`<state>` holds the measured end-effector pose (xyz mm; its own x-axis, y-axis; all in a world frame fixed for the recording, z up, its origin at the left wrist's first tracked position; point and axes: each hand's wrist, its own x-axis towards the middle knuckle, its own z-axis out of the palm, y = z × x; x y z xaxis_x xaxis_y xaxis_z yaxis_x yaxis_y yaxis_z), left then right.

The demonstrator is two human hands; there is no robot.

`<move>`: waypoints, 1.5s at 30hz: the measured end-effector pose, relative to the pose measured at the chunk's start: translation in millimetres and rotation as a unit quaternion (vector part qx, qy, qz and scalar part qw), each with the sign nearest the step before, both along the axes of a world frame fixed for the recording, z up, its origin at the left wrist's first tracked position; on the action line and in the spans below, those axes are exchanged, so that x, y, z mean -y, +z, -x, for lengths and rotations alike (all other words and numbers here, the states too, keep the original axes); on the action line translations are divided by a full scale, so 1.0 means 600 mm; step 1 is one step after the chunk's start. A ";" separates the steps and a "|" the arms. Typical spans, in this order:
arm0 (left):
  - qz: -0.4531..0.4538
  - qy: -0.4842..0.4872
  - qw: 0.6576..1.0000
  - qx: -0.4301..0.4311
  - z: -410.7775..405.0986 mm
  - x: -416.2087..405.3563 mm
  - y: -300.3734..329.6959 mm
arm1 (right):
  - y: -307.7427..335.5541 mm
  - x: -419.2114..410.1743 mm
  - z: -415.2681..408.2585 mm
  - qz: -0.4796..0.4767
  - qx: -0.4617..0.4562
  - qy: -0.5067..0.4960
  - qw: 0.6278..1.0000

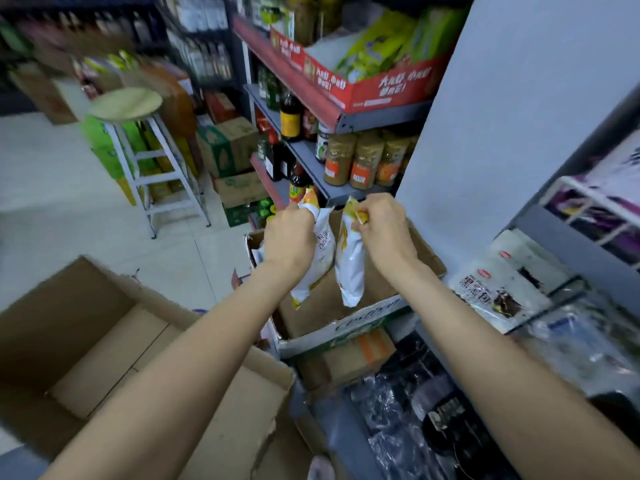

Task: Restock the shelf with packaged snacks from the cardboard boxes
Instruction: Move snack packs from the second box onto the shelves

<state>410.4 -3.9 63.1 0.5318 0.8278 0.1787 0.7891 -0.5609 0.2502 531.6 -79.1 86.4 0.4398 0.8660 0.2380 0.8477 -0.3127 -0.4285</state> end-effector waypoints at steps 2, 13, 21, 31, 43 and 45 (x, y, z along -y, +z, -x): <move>-0.026 -0.008 1.000 0.005 0.030 0.037 0.054 | 0.046 0.040 0.038 -0.058 -0.022 -0.015 0.998; -0.142 -0.126 0.980 0.062 0.167 0.331 0.277 | 0.257 0.398 0.208 -0.284 -0.069 -0.126 0.948; -0.158 -0.263 0.942 0.133 0.136 0.576 0.385 | 0.345 0.701 0.182 -0.438 -0.102 -0.291 0.844; -0.110 -0.355 0.897 0.238 0.010 0.936 0.444 | 0.379 1.126 0.096 -0.557 -0.118 -0.374 0.732; -0.012 -0.347 0.897 0.274 -0.088 1.231 0.474 | 0.415 1.446 -0.011 -0.564 -0.082 -0.439 0.695; -0.016 -0.350 0.898 0.267 -0.097 1.249 0.478 | 0.422 1.470 -0.029 -0.570 -0.058 -0.455 0.682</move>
<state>468.4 -753.3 349.8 0.7507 0.3152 0.5806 0.0130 -0.8857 0.4640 548.7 -961.2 339.8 0.7453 -0.4957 0.4458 0.4642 -0.0941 -0.8807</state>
